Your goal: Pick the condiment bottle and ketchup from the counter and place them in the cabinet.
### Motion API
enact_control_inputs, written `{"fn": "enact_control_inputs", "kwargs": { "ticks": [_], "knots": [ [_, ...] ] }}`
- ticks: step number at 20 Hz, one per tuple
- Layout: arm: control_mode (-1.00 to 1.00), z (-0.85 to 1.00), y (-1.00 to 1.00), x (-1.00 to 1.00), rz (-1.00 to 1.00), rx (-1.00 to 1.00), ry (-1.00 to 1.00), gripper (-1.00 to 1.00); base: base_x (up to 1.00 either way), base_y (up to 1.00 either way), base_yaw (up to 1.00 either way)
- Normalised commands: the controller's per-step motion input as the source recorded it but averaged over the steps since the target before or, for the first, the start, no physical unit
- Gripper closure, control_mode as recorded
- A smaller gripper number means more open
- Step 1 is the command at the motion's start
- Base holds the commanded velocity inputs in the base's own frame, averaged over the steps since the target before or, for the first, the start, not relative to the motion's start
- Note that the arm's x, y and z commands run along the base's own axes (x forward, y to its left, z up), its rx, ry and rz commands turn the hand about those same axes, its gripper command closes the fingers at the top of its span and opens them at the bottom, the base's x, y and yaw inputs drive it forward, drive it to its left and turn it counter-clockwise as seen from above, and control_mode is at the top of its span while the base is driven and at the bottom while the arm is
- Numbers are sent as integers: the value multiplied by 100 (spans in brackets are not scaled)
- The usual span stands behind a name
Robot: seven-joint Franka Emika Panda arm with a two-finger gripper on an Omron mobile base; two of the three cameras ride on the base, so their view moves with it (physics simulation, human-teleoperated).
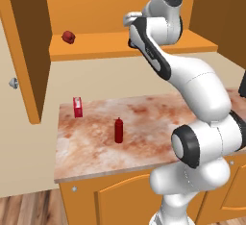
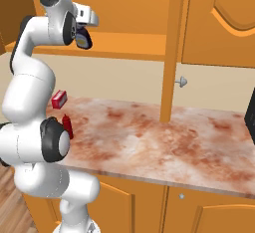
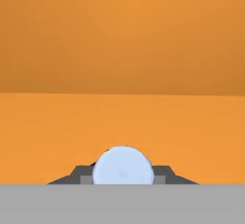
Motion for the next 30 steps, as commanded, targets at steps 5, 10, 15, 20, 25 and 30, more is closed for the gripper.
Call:
{"fn": "enact_control_inputs", "kwargs": {
  "ticks": [5, 10, 15, 20, 25, 30],
  "knots": [
    [-100, -28, 2, 27, 0, 0, 5, -100, 0, 0, 0],
    [-100, -21, 0, 13, 0, 0, 0, -100, 0, 0, 0],
    [-100, -8, 0, 15, 0, 0, 0, -100, 0, 0, 0],
    [-100, -5, 0, 23, 0, 0, 0, -100, 0, 0, 0],
    [-100, 0, 0, 24, 0, 0, -4, -100, 0, 0, 0],
    [-100, 2, -1, -6, 0, 0, -14, -100, 0, 0, 0]
  ]
}}
